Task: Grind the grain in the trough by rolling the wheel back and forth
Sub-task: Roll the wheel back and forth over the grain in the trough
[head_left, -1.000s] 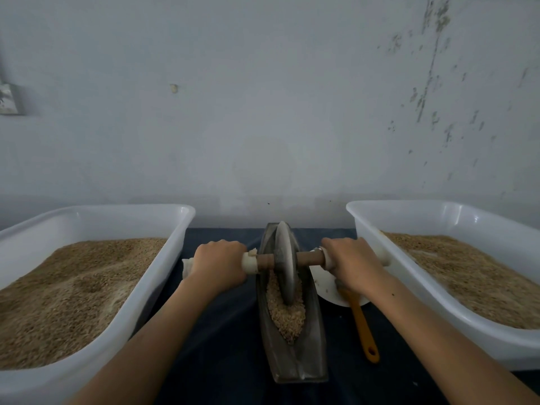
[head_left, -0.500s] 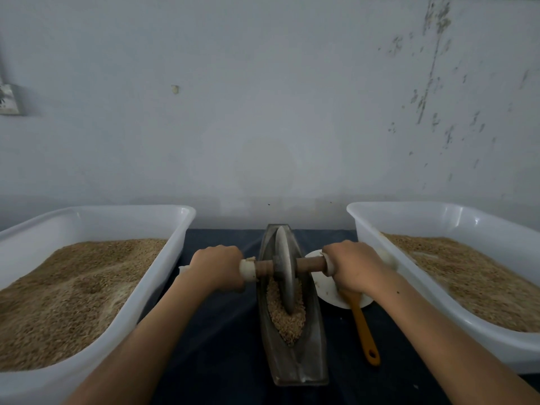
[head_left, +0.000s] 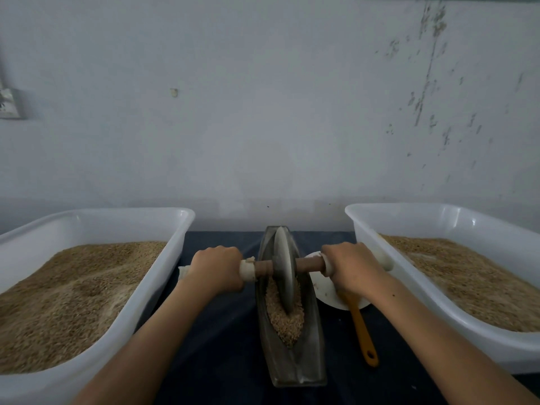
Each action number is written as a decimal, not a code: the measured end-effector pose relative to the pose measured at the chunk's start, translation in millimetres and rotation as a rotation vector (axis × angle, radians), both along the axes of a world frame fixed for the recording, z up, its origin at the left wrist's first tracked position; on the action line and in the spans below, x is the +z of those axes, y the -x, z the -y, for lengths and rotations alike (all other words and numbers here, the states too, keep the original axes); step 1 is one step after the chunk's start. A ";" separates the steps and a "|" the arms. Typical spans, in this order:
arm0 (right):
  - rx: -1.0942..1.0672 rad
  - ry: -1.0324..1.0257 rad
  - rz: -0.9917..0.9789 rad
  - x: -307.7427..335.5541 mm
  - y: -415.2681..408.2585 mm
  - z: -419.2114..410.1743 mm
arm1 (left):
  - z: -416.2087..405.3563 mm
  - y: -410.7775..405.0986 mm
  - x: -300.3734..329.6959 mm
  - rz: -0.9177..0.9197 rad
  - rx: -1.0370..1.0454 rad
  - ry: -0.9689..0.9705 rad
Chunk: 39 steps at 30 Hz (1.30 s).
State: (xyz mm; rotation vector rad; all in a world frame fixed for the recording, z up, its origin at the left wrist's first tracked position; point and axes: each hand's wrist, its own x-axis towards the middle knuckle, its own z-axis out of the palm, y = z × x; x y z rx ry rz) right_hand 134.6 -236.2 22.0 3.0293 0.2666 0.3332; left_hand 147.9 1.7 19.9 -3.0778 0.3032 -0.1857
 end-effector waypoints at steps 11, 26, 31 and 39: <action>-0.002 0.004 -0.050 6.0 2.9 -2.1 | -1.9 -1.3 1.2 -0.018 -0.004 0.015; 0.013 -0.027 -0.091 6.9 1.2 0.9 | -1.8 0.8 2.7 -0.099 -0.006 0.005; 0.015 -0.050 -0.191 12.1 3.3 0.3 | -3.3 -0.9 6.2 -0.170 -0.014 0.013; 0.011 -0.028 0.026 0.1 0.7 -2.0 | -2.0 -0.9 -1.1 0.060 -0.032 0.042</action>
